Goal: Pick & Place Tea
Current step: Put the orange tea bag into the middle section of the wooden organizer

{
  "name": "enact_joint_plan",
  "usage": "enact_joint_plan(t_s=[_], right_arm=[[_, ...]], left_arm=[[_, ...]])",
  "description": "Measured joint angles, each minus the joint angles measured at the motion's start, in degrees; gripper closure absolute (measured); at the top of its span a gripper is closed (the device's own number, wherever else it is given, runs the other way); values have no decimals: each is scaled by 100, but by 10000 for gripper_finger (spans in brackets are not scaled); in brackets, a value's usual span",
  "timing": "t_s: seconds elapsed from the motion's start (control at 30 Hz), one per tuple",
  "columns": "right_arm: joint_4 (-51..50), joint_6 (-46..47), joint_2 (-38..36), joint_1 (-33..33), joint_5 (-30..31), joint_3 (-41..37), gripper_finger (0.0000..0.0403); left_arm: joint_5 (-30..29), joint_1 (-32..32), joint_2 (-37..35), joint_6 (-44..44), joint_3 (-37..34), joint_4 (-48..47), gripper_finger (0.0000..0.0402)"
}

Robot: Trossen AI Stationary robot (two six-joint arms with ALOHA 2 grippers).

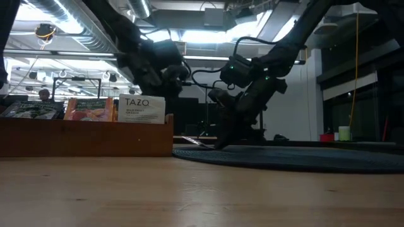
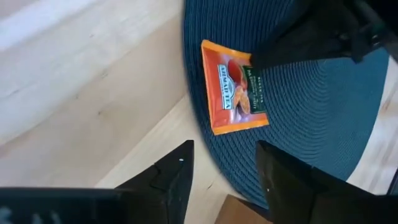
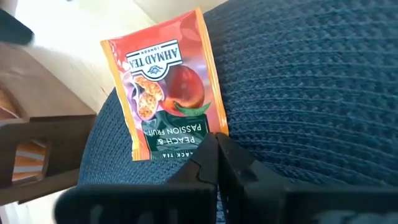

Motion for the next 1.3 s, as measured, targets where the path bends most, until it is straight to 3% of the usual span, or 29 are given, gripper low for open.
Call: enact_joint_plan(t_s=[0.7, 0.87, 1.1, 1.3], right_arm=[[180, 63, 9, -3, 13, -7, 402], [221, 58, 10, -4, 2, -7, 401], [464, 54, 20, -2, -4, -9, 392], [651, 217, 28, -4, -218, -12, 379]], left_arm=[[555, -2, 946, -564, -7, 1037, 238], [556, 8, 944, -561, -7, 1044, 283], [569, 24, 940, -602, -7, 1029, 388], [543, 24, 917, -565, -7, 832, 397]])
